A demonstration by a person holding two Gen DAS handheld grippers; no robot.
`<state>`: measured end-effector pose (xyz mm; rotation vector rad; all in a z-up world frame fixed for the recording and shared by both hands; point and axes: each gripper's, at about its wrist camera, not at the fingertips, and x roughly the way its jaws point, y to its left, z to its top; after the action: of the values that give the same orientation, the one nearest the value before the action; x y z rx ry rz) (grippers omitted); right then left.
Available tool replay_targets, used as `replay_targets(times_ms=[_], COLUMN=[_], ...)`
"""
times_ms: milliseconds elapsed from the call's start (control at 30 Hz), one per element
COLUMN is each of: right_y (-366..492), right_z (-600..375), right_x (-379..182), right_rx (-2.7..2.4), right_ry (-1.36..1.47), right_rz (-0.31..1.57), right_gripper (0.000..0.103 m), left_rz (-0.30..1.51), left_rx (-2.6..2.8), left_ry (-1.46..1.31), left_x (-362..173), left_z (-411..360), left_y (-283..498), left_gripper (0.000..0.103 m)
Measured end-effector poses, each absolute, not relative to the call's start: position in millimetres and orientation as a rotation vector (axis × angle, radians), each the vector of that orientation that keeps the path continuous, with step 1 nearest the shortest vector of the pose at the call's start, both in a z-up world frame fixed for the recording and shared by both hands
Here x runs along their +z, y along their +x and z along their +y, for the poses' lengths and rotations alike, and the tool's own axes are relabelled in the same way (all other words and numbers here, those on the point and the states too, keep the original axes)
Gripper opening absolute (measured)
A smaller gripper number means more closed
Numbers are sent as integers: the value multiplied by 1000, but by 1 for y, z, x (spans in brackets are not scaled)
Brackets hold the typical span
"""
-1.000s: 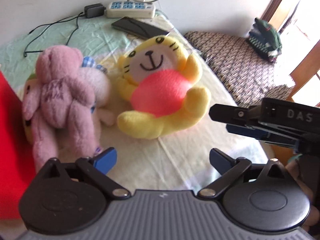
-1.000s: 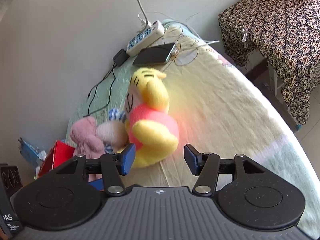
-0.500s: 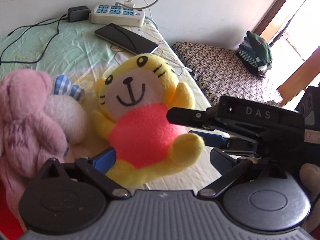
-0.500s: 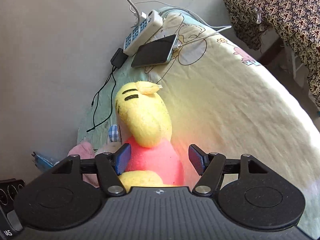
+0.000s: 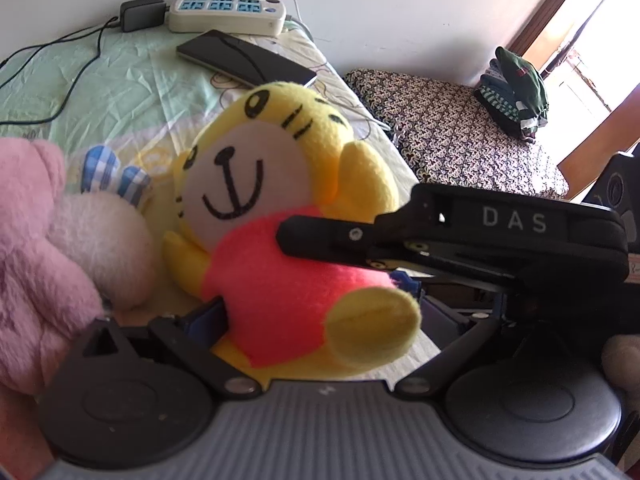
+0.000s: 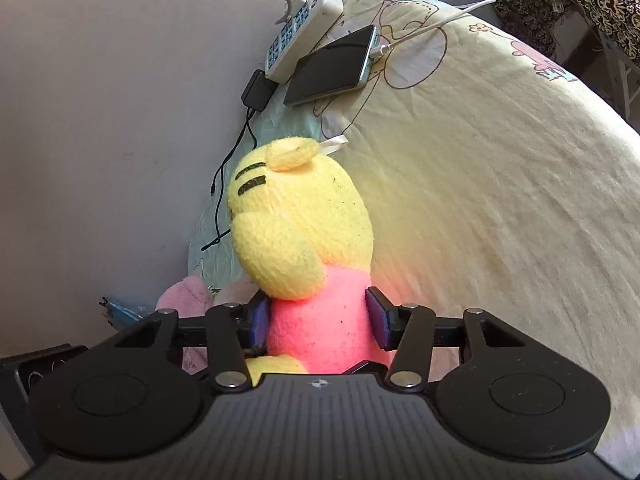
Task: Organize objects
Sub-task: 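Grasp the yellow-and-pink tiger plush with the right tool, then carry the held tiger plush with the right tool to the red box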
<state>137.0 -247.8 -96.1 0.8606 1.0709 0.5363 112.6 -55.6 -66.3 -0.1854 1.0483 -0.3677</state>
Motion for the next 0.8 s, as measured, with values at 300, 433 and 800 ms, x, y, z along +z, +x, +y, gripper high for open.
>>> replay_targets(times_ms=[300,433,800], right_y=[108,84,26], right_z=[-259,-263,-247], right_x=[-82,-71,-35], right_rx=[571,587,675], right_ry=[846,818,715], right_rz=[1066,1051,1015], right_gripper=[47,47,47], left_rz=[1049,1044,988], left_rx=[-402,-424,-395], left_ry=[-225,-238,-172], left_x=[-55,-46,-15], left_z=[-50,-51,-49], left_y=[88,65,-12], left_gripper=[87,87,86])
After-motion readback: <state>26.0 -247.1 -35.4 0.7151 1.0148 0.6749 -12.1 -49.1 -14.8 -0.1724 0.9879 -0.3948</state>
